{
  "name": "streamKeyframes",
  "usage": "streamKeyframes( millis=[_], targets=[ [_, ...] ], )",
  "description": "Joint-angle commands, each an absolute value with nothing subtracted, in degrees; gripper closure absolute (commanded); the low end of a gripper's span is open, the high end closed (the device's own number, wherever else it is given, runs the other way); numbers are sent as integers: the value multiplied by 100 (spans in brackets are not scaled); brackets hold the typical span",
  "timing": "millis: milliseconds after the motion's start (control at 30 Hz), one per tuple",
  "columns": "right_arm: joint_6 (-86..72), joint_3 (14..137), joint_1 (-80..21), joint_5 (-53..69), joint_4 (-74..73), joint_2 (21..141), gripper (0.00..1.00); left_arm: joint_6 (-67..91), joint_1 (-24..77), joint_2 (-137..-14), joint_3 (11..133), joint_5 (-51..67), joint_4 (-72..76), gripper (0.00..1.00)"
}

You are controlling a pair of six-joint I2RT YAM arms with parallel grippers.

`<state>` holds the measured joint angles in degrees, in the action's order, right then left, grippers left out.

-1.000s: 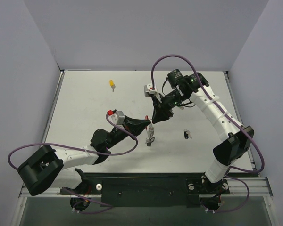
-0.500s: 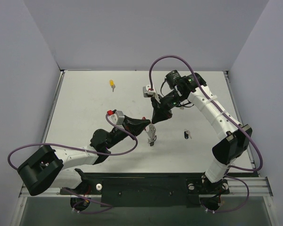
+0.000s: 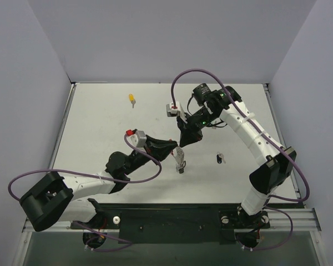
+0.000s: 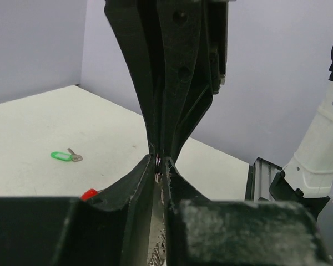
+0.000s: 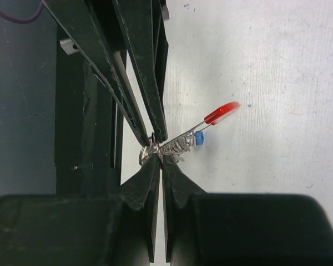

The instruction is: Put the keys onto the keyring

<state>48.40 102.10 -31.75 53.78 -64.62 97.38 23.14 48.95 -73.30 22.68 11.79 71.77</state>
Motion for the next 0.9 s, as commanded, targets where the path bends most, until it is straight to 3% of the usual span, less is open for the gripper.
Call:
streamKeyframes(
  millis=[0,200,467,600,633,867],
  targets=[
    [4887,10318,-3182,4896,-6829,9536,100,2259,4834,-6856,2663,1380,7586,75],
    [4887,10327,-3217,4431,-6890,9404,100,1890,4772,-6312,2707,1406,6262,63],
    [5045,10538,-3419,3789,-7303,9439,100,239,4799,-5845,3383,1705,3711,60],
    [5141,10740,-3428,3692,-7532,9553,100,-350,4913,-6046,3586,1836,3472,55],
    [5150,10749,-3436,3709,-7567,9580,100,-439,4922,-6160,3664,1846,3454,48],
    [5212,10775,-3445,3718,-7629,9615,100,-765,5045,-6697,3779,1986,4007,50]
  ],
)
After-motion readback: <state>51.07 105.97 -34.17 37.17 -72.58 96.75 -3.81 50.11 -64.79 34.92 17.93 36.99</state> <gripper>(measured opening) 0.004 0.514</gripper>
